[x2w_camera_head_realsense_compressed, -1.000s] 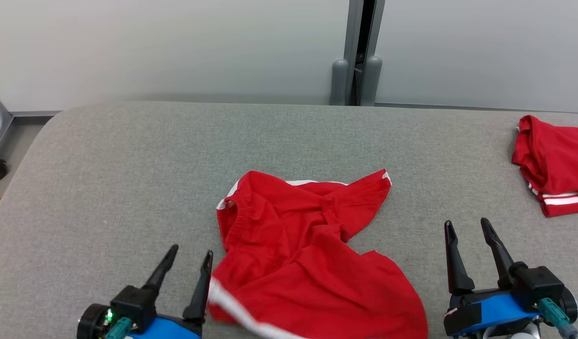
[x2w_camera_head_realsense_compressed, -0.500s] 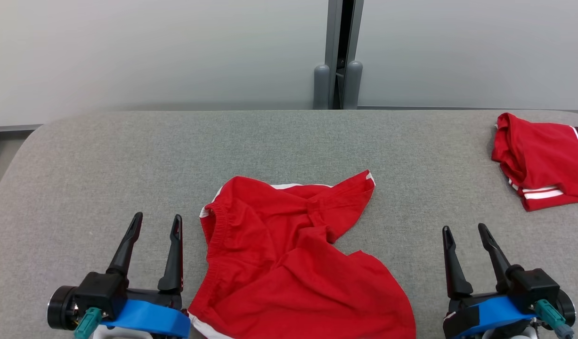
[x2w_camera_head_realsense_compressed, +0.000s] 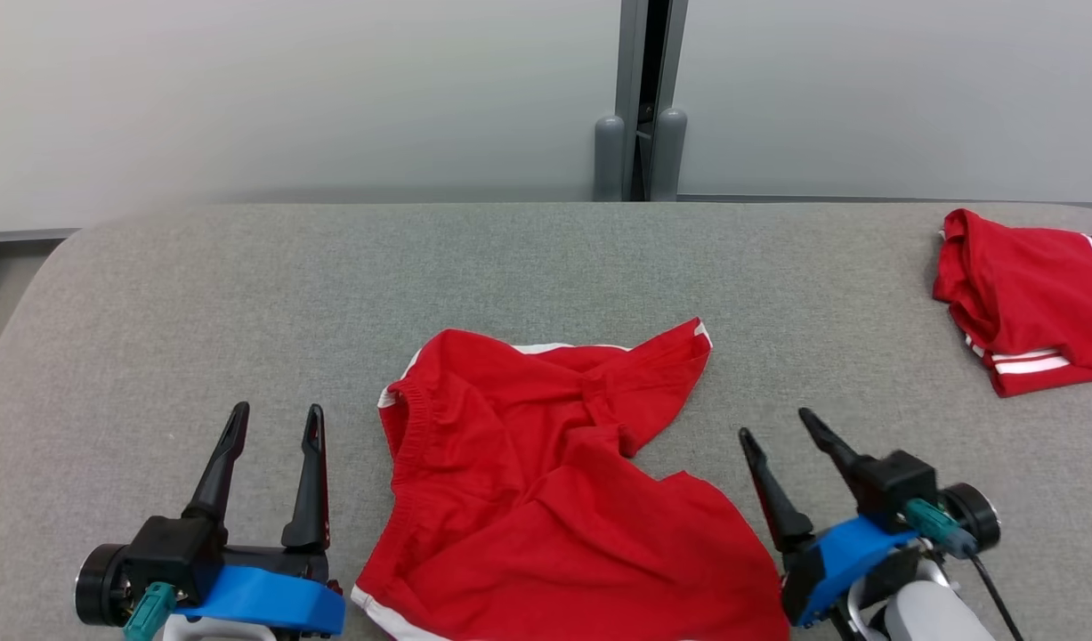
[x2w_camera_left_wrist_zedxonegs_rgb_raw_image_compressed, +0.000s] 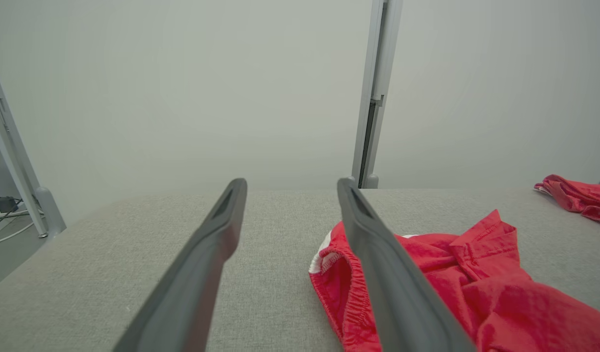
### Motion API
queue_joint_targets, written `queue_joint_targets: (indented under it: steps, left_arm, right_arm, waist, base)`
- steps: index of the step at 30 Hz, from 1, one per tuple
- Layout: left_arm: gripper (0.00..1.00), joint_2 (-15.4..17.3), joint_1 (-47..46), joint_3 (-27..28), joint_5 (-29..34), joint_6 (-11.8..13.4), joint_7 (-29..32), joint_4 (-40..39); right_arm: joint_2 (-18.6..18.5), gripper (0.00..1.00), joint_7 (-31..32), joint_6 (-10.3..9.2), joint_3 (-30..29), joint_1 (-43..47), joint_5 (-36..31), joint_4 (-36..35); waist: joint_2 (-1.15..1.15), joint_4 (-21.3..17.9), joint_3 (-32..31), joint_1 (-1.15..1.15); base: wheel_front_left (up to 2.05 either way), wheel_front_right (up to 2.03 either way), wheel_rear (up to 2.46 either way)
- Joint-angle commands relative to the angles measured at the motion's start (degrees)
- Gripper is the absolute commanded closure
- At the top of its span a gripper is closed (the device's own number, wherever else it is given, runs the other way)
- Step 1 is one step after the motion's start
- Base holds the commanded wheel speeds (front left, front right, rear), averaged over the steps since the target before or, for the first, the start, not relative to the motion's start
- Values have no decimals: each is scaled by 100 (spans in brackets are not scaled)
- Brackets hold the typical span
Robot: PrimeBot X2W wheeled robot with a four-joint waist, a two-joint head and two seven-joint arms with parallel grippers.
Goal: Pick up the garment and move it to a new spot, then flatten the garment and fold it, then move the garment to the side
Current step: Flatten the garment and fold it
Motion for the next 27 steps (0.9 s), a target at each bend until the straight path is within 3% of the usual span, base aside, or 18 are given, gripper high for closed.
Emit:
queue_joint_targets:
  steps: [1,10,20,21,22,23,27]
  left_arm:
    - [0,-57,8,84,84,-73,-22,27]
    - [0,-306,-111,324,315,-325,-22,89]
    - [0,-443,-164,476,445,-450,-22,119]
    - [0,-449,-177,488,459,-456,-23,122]
    - [0,-457,-187,495,473,-469,-23,125]
    - [0,-464,-192,506,480,-484,-23,130]
    - [0,-487,-221,545,495,-509,-23,146]
  right_arm:
    - [-116,0,215,-2,277,-214,109,138]
    - [-498,0,1091,-2,1481,-732,617,715]
    - [-762,0,1564,-2,2364,-1006,1152,1110]
    - [-775,56,1538,-2,2423,-1037,1210,1128]
    - [-792,86,1513,-2,2469,-1064,1246,1158]
    - [-816,100,1515,-2,2498,-1091,1282,1215]
    - [-860,100,1452,-3,2541,-1331,1388,1443]
  waist:
    - [0,46,45,0]
    - [0,242,196,0]
    - [0,323,290,0]
    - [0,326,301,0]
    - [0,329,311,0]
    - [0,330,319,0]
    - [0,325,354,0]
  base:
    - [0,0,0]
    - [0,0,0]
    - [0,0,0]
    - [0,0,0]
    - [0,0,0]
    - [0,0,0]
    - [0,0,0]
